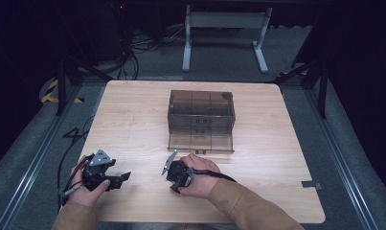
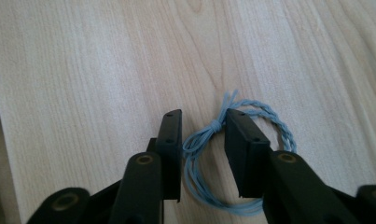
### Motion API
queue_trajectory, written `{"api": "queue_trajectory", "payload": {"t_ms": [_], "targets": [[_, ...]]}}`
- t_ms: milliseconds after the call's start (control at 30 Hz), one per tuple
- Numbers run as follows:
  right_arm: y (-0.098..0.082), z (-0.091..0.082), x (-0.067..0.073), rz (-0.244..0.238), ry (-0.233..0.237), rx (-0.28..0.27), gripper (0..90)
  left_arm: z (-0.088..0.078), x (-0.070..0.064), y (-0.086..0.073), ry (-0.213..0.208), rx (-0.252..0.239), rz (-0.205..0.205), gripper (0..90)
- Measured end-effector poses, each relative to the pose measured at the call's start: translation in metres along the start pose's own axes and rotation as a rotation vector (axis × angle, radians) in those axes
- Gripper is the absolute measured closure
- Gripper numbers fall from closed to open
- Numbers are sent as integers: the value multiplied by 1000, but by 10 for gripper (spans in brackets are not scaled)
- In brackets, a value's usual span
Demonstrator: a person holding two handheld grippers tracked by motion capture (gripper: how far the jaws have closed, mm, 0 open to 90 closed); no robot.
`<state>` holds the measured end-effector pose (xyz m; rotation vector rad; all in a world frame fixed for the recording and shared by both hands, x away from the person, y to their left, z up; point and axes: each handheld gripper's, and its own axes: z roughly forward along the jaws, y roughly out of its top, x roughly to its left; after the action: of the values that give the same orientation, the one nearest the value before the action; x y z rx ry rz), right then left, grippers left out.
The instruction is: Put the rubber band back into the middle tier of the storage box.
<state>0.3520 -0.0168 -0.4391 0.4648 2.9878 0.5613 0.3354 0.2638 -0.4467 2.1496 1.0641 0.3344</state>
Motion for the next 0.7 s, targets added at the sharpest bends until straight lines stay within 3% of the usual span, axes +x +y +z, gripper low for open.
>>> {"api": "queue_trajectory", "payload": {"t_ms": [200,267,400,700], "targets": [[2,0,3,-20,-27,17,776,0,0,0,-2,1,4,229],[2,0,5,1,-18,27,804,0,0,0,-2,0,1,229],[3,0,4,-24,-20,36,863,0,0,0,-2,-1,0,229],[4,0,3,-15,-16,44,893,0,0,0,0,0,2,229]]}}
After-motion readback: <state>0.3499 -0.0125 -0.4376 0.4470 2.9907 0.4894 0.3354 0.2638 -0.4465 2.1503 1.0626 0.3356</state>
